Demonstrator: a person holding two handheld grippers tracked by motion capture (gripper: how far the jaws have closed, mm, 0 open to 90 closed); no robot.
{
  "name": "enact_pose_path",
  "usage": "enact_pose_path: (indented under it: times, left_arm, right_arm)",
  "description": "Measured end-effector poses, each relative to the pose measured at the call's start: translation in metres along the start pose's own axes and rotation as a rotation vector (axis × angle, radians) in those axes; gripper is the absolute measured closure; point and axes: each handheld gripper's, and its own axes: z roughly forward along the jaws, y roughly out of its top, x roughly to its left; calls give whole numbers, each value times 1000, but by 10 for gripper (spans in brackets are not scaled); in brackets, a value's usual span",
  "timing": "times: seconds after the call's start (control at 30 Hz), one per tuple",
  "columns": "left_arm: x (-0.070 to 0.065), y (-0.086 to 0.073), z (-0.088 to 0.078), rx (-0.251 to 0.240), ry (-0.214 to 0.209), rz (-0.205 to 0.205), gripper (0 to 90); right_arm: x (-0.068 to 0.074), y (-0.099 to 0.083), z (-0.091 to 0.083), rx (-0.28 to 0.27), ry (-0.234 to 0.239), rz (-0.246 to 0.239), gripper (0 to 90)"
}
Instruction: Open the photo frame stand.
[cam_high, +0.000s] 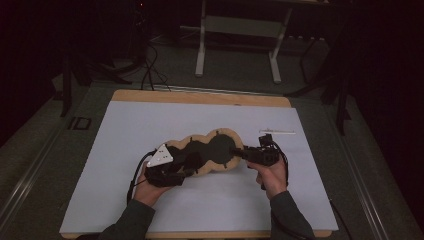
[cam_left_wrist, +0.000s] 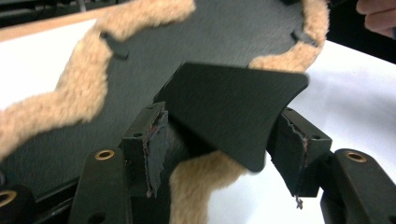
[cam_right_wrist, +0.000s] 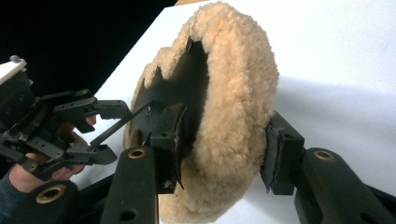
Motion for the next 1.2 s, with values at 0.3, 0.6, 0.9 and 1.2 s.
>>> enact_pose_path:
  times: [0.3,0.6,0.9,1.2]
  left_arm:
    - [-3,-7,-15,29,8,17,409]
    - [1,-16,-32,45,-10,-4,432]
    - [16,-20,-42,51,7,-72,426]
    - [29,-21,-52,22,31,-145,425]
  right_arm:
    - [1,1,-2,12,9,-27,575]
    - [1,1,-3,20,7,-48,575]
    - [2,1,-4,36,5,-81,576]
    - [4,1,-5,49,0,-124,575]
